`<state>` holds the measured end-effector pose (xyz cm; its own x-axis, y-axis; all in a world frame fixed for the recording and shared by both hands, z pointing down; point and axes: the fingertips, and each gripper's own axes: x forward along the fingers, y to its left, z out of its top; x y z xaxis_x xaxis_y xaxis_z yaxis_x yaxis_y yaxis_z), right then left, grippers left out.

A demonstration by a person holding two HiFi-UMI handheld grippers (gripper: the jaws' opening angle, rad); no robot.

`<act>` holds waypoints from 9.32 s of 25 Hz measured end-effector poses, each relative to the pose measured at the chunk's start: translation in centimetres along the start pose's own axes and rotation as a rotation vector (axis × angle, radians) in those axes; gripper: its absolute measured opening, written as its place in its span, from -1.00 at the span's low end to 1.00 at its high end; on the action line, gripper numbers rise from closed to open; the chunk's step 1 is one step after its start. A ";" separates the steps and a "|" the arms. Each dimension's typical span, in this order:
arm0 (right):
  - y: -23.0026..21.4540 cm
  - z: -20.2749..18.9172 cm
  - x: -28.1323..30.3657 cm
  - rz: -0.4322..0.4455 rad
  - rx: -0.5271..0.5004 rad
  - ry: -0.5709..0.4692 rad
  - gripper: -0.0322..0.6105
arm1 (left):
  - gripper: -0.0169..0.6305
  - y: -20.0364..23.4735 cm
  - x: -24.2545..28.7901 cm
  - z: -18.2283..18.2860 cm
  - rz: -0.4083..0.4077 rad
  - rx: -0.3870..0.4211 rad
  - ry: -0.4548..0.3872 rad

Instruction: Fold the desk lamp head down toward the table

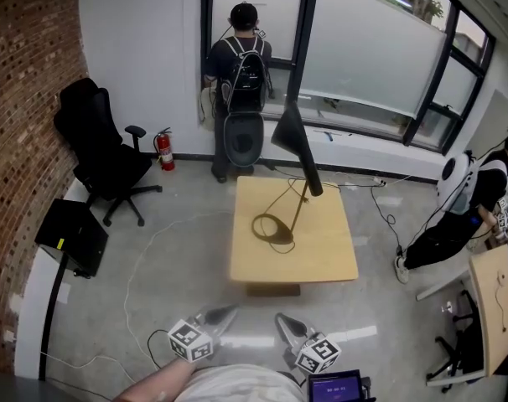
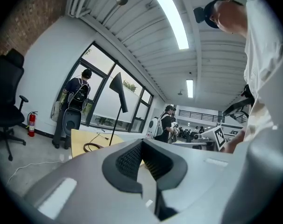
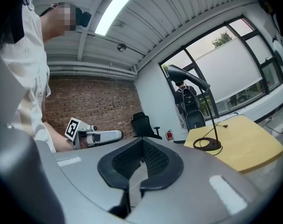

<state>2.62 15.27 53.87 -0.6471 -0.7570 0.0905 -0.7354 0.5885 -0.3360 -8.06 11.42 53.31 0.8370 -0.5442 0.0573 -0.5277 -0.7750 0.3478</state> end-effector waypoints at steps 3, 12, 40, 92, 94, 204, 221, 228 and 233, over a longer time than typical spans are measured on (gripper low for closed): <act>-0.1 0.1 0.2 -0.014 0.043 -0.009 -0.87 | -0.95 0.1 -0.7 -0.1 -0.002 -0.019 -0.004; 1.7 -0.5 2.5 0.019 0.019 0.033 -0.87 | -0.95 1.1 -2.8 -1.1 0.002 -0.020 0.026; 1.1 -1.8 7.0 0.078 -0.055 0.065 -0.87 | -0.95 5.6 -2.3 0.8 0.085 -0.013 0.021; -24.9 11.0 14.1 -0.059 -0.119 -0.045 -0.86 | -0.95 16.8 25.0 10.7 0.060 0.084 0.069; -24.9 11.2 14.2 -0.079 -0.122 -0.052 -0.86 | -0.95 17.2 25.0 11.0 0.049 0.083 0.066; -31.8 21.3 19.2 -0.427 -0.531 0.128 -0.16 | -0.47 12.8 35.4 42.1 -0.121 0.599 0.115; -32.0 21.5 19.3 -0.443 -0.601 0.187 -0.19 | -0.49 13.5 35.5 42.1 -0.119 0.615 0.073; -32.0 21.2 18.9 -0.433 -0.655 0.252 -0.19 | -0.49 15.8 34.7 41.2 -0.092 0.555 0.060; -31.8 21.5 18.7 -0.429 -0.675 0.298 -0.19 | -0.49 16.5 34.2 41.2 -0.096 0.508 0.049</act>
<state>18.18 -23.72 46.07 -0.2414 -0.9024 0.3570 -0.8301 0.3826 0.4057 5.91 -33.23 22.44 0.8843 -0.4570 0.0954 -0.4420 -0.8854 -0.1441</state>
